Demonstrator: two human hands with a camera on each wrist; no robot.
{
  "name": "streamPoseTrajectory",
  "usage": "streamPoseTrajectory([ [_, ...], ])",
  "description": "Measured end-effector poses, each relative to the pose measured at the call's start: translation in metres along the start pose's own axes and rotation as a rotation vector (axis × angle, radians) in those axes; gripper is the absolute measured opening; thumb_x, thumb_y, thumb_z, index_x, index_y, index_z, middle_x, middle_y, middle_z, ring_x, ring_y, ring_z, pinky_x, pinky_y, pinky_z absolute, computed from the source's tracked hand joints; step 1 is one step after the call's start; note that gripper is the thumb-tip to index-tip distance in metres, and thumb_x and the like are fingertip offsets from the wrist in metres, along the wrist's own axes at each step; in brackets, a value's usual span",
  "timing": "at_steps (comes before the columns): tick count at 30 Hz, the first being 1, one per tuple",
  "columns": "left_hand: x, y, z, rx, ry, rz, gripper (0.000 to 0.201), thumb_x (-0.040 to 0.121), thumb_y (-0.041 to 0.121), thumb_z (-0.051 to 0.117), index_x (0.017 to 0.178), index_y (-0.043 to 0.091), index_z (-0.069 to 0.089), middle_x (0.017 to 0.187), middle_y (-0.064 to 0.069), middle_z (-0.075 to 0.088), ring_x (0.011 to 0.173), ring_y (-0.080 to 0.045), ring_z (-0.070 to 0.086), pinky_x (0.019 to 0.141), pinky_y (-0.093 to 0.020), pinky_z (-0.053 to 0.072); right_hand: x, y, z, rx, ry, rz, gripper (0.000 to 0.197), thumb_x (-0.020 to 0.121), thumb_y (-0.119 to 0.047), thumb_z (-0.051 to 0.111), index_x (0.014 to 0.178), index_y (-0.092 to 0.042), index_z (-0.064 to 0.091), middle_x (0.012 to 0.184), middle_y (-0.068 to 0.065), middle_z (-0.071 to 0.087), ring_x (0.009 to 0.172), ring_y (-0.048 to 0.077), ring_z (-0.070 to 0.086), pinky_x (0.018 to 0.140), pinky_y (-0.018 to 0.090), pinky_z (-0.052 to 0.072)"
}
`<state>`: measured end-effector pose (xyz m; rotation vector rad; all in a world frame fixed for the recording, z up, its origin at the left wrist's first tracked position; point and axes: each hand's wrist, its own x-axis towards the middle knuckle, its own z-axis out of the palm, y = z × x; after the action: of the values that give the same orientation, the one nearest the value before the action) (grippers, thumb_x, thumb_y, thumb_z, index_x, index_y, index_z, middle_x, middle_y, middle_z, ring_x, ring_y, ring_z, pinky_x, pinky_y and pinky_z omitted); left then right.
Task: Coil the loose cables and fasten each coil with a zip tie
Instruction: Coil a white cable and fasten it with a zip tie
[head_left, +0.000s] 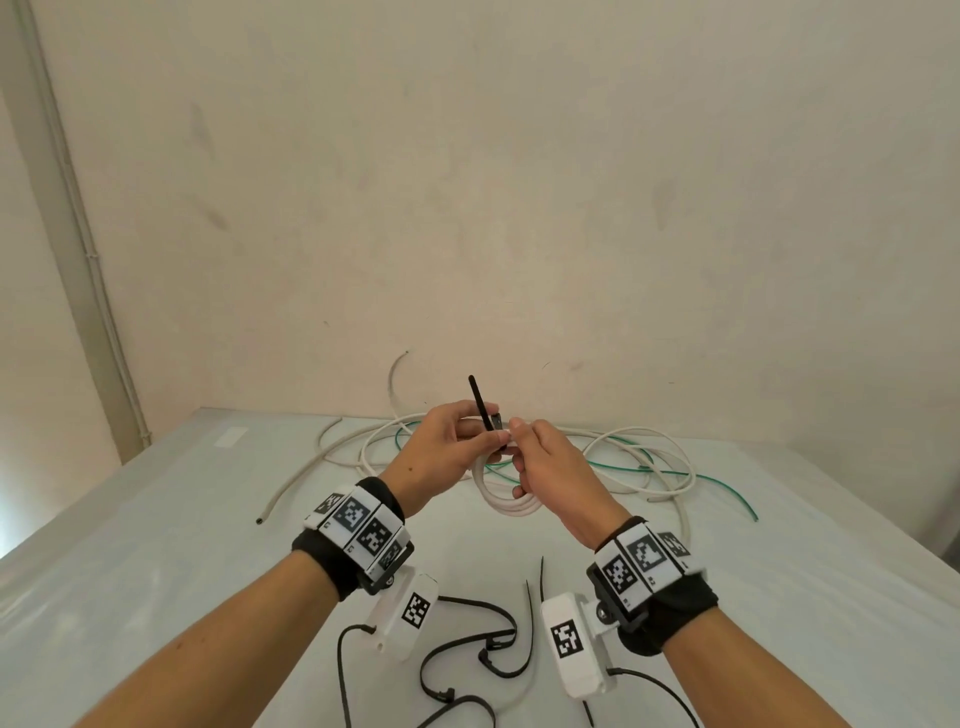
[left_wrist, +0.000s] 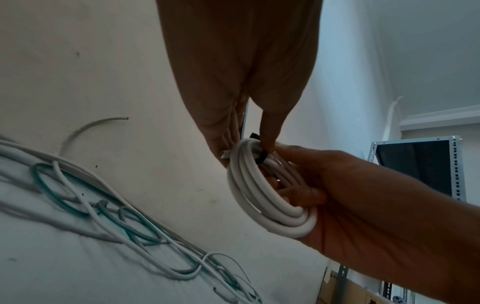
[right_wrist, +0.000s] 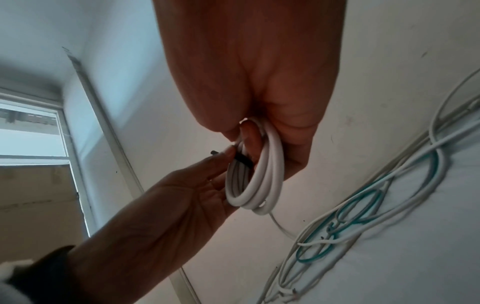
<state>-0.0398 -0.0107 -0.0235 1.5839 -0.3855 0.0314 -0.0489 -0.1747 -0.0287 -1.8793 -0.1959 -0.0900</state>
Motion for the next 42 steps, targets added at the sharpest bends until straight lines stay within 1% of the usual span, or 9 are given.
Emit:
streamPoseTrajectory([
  [2, 0.000, 0.001, 0.000, 0.019, -0.003, 0.013, 0.036, 0.097, 0.009, 0.071, 0.130, 0.002, 0.058, 0.109, -0.018, 0.077, 0.101, -0.030, 0.076, 0.095, -0.037, 0.060, -0.001, 0.001, 0.000, -0.017, 0.021, -0.005, 0.039, 0.105, -0.053, 0.045, 0.102, -0.016, 0.059, 0.081, -0.013, 0.062, 0.050, 0.006, 0.057, 0.084, 0.053, 0.060],
  [6, -0.001, 0.006, 0.002, 0.064, 0.008, 0.035, 0.035, 0.095, 0.009, 0.073, 0.127, 0.002, 0.061, 0.106, -0.017, 0.078, 0.095, -0.025, 0.078, 0.088, -0.031, 0.061, -0.008, -0.007, -0.005, -0.215, 0.072, -0.115, 0.041, 0.105, -0.056, 0.044, 0.097, -0.018, 0.057, 0.082, -0.004, 0.069, 0.063, 0.019, 0.070, 0.057, 0.021, 0.052],
  [10, 0.001, 0.004, 0.001, 0.149, 0.030, 0.070, 0.032, 0.094, 0.011, 0.074, 0.124, 0.004, 0.064, 0.102, -0.012, 0.080, 0.093, -0.021, 0.078, 0.087, -0.033, 0.061, -0.013, -0.010, -0.005, -0.227, 0.107, -0.188, 0.038, 0.105, -0.049, 0.049, 0.095, -0.015, 0.061, 0.090, 0.006, 0.070, 0.068, 0.022, 0.072, 0.044, 0.010, 0.041],
  [17, 0.001, 0.005, 0.004, 0.304, 0.058, 0.125, 0.035, 0.094, 0.018, 0.076, 0.126, 0.006, 0.067, 0.102, -0.005, 0.080, 0.091, -0.018, 0.078, 0.089, -0.036, 0.062, -0.011, -0.006, -0.001, -0.167, 0.154, -0.190, 0.030, 0.103, -0.046, 0.057, 0.088, -0.020, 0.067, 0.081, -0.005, 0.071, 0.050, 0.016, 0.067, 0.049, 0.018, 0.046],
  [23, -0.002, -0.001, 0.004, 0.360, 0.057, 0.158, 0.034, 0.090, 0.023, 0.079, 0.121, 0.012, 0.070, 0.099, 0.000, 0.080, 0.092, -0.017, 0.078, 0.090, -0.044, 0.061, -0.004, -0.001, 0.004, -0.171, 0.125, -0.210, 0.018, 0.102, -0.040, 0.057, 0.089, -0.031, 0.065, 0.067, -0.022, 0.063, 0.058, 0.001, 0.053, 0.068, 0.036, 0.052],
  [30, -0.006, 0.018, -0.008, -0.040, -0.081, -0.029, 0.030, 0.102, 0.015, 0.057, 0.132, 0.017, 0.065, 0.113, -0.017, 0.076, 0.104, -0.035, 0.074, 0.093, -0.042, 0.058, -0.010, -0.002, -0.005, 0.136, -0.002, -0.132, 0.022, 0.107, -0.034, 0.053, 0.097, -0.021, 0.068, 0.073, -0.017, 0.063, 0.055, 0.000, 0.048, 0.058, 0.028, 0.041],
  [33, -0.002, 0.015, -0.010, 0.068, 0.006, 0.032, 0.028, 0.110, 0.018, 0.047, 0.131, 0.018, 0.067, 0.106, -0.009, 0.079, 0.088, -0.019, 0.075, 0.072, -0.025, 0.056, -0.011, 0.001, -0.005, 0.225, -0.044, -0.123, 0.023, 0.107, -0.035, 0.053, 0.092, -0.028, 0.069, 0.072, -0.018, 0.059, 0.053, 0.004, 0.038, 0.056, 0.027, 0.039],
  [37, 0.004, 0.000, -0.012, 0.275, 0.012, 0.105, 0.031, 0.109, 0.014, 0.049, 0.132, 0.020, 0.069, 0.100, -0.017, 0.078, 0.086, -0.030, 0.074, 0.077, -0.031, 0.061, -0.015, -0.005, 0.001, 0.321, -0.091, -0.148, 0.022, 0.108, -0.032, 0.051, 0.097, -0.019, 0.065, 0.070, -0.014, 0.057, 0.052, 0.003, 0.041, 0.056, 0.026, 0.035],
  [42, -0.001, 0.006, -0.015, 0.345, -0.185, 0.086, 0.031, 0.108, 0.009, 0.050, 0.121, 0.023, 0.074, 0.094, 0.009, 0.079, 0.091, -0.010, 0.075, 0.081, -0.033, 0.063, -0.013, -0.005, 0.000, 0.352, -0.079, -0.138, 0.021, 0.107, -0.034, 0.053, 0.100, -0.019, 0.066, 0.070, -0.009, 0.051, 0.053, 0.006, 0.033, 0.055, 0.026, 0.034],
])
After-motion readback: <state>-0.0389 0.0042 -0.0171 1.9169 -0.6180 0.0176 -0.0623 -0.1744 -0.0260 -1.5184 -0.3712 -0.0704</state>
